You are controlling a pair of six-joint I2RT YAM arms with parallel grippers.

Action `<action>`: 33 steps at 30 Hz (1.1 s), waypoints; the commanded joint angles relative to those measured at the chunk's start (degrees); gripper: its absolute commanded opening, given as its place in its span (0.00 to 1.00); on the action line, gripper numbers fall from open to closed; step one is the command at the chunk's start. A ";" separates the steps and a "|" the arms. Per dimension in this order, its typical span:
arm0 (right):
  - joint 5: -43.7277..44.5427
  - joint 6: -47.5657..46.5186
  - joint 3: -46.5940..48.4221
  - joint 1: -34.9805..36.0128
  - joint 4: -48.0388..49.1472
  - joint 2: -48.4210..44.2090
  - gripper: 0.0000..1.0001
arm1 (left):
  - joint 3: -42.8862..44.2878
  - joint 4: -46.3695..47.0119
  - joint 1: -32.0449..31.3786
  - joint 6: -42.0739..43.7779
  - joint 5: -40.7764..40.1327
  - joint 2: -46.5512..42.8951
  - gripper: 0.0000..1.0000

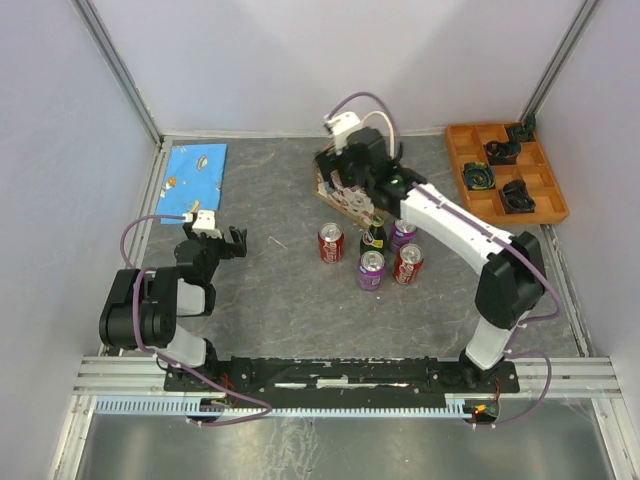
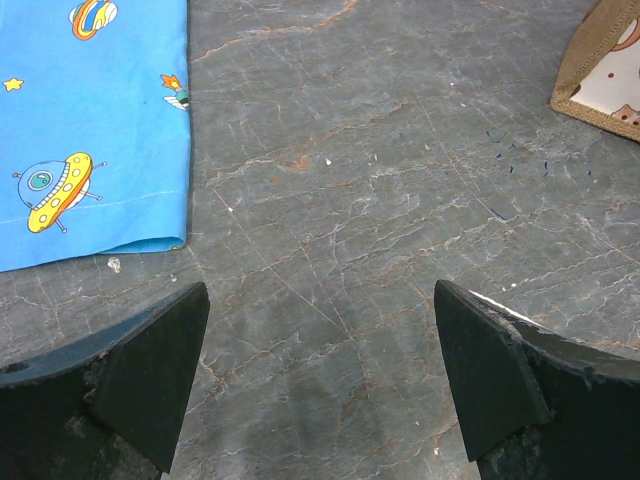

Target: Take the beverage out of the canvas bag

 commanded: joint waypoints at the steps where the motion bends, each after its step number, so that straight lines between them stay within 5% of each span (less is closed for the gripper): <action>1: 1.56 4.63 -2.13 -9.77 5.14 -6.13 0.99 | 0.45 3.32 0.18 0.90 -0.94 0.06 0.99; 13: 11.24 10.03 -23.99 -31.87 15.13 -21.42 0.99 | 0.36 3.48 0.16 0.91 -1.05 0.06 0.99; 23: 27.53 11.24 -30.33 -35.11 5.63 -31.09 0.99 | 0.36 3.46 0.18 0.87 -1.02 0.02 0.99; 33: 5.44 9.40 -31.31 -35.27 5.09 -36.47 0.99 | 0.45 3.43 0.18 0.86 -1.00 0.07 0.99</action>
